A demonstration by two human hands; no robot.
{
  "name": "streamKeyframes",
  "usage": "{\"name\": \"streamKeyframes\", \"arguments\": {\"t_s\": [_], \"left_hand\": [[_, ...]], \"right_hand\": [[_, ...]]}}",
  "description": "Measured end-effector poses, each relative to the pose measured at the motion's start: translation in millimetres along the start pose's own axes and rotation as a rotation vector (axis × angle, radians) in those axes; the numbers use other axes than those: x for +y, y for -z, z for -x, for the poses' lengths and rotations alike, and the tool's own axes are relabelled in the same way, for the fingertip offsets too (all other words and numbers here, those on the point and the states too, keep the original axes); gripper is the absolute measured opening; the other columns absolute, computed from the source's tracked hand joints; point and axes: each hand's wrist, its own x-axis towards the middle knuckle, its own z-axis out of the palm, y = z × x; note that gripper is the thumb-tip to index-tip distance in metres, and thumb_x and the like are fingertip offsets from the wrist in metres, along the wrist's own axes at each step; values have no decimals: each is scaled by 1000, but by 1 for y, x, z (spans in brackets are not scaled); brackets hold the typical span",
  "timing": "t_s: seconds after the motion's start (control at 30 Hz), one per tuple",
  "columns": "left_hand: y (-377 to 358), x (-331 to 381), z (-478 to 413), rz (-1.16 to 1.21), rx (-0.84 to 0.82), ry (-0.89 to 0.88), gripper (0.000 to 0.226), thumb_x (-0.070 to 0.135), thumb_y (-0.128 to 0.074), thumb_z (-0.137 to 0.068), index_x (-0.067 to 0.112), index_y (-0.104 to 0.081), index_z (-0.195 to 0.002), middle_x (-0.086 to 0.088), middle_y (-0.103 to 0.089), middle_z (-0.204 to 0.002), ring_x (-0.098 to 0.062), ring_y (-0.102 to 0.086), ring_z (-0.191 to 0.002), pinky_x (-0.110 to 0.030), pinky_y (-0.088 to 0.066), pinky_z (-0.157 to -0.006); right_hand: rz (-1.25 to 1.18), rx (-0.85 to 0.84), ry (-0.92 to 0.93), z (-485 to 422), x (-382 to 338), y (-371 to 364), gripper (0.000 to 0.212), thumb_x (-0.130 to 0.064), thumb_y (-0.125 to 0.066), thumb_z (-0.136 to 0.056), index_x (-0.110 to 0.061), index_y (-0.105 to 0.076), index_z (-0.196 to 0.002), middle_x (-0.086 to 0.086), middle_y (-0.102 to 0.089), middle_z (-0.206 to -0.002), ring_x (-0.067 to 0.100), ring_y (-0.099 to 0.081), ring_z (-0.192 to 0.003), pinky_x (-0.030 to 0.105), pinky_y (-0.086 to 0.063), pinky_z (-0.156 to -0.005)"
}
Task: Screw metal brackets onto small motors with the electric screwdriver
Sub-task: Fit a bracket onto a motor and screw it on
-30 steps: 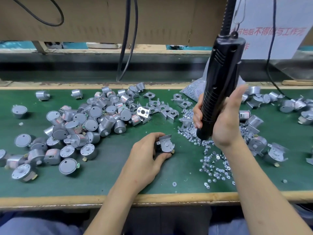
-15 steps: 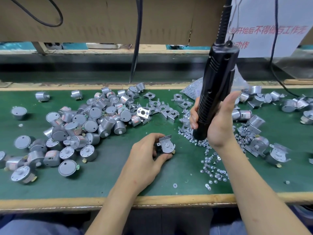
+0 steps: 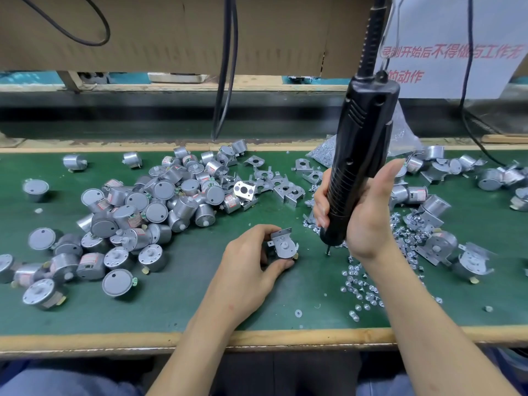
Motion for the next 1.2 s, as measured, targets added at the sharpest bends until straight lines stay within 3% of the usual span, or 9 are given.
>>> {"name": "streamKeyframes", "arguments": {"t_s": [0.27, 1.2], "left_hand": [[0, 1, 1, 3, 5, 8, 39, 29, -82, -79, 30, -60, -111, 28, -55, -80, 5, -54, -80, -2, -35, -67], [-1, -2, 0, 12, -1, 8, 37, 29, -81, -79, 33, -60, -110, 31, -57, -84, 2, -55, -79, -4, -36, -67]], "right_hand": [[-16, 20, 2, 0, -3, 2, 91, -103, -42, -57, -14, -53, -70, 6, -49, -56, 22, -43, -44, 27, -42, -49], [12, 31, 9, -4, -3, 1, 92, -103, -40, -58, -13, -53, -74, 4, -50, -57, 23, -44, -45, 30, -42, -49]]}}
